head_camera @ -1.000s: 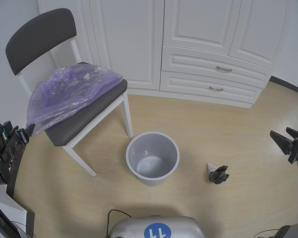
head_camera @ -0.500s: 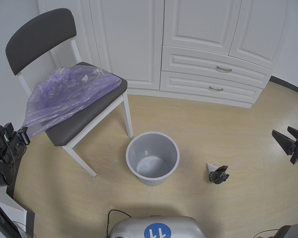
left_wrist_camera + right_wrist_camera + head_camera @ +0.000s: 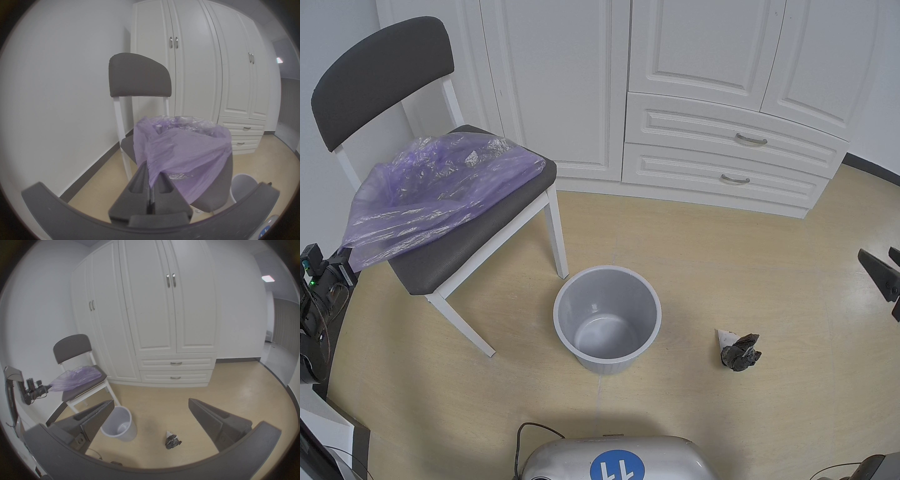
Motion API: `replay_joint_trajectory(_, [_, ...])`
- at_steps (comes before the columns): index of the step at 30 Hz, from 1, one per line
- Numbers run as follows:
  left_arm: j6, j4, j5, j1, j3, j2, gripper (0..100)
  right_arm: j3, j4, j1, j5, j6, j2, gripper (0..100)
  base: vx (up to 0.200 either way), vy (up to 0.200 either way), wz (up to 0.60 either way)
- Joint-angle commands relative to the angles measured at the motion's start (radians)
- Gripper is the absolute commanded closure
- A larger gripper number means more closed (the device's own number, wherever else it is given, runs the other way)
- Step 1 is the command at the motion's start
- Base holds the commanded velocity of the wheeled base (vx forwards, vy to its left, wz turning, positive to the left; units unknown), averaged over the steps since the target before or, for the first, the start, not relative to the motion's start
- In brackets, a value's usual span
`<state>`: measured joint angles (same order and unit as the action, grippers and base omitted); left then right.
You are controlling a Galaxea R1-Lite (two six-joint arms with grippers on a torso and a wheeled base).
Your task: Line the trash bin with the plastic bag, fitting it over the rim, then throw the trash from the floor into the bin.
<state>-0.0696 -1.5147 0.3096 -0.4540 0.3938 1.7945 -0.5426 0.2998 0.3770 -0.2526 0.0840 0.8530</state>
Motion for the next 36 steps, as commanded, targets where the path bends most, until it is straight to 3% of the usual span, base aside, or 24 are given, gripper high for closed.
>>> replay_joint_trajectory(1, [-0.001,-0.018,0.059,0.002,-0.039,-0.027,100,0.006,0.055,0.052,-0.079,-0.001,0.024,0,0.0,0.0,0.0])
replay_joint_trajectory(4, [-0.029,-0.018,0.077,0.014,-0.041,-0.066,100,0.006,0.093,0.066,-0.122,-0.003,0.049,0,0.0,0.0,0.0])
replay_joint_trajectory(16, [-0.047,-0.016,0.051,0.141,-0.059,-0.116,100,0.019,0.105,0.097,-0.125,-0.036,0.04,0,0.0,0.0,0.0])
replay_joint_trajectory(24, [-0.049,-0.016,0.02,0.15,-0.044,-0.129,100,0.021,0.104,0.109,-0.129,-0.043,0.029,0,0.0,0.0,0.0])
replay_joint_trajectory(36, [-0.049,-0.015,0.016,0.241,-0.107,-0.204,100,0.021,0.104,0.111,-0.134,-0.072,0.018,0,0.0,0.0,0.0])
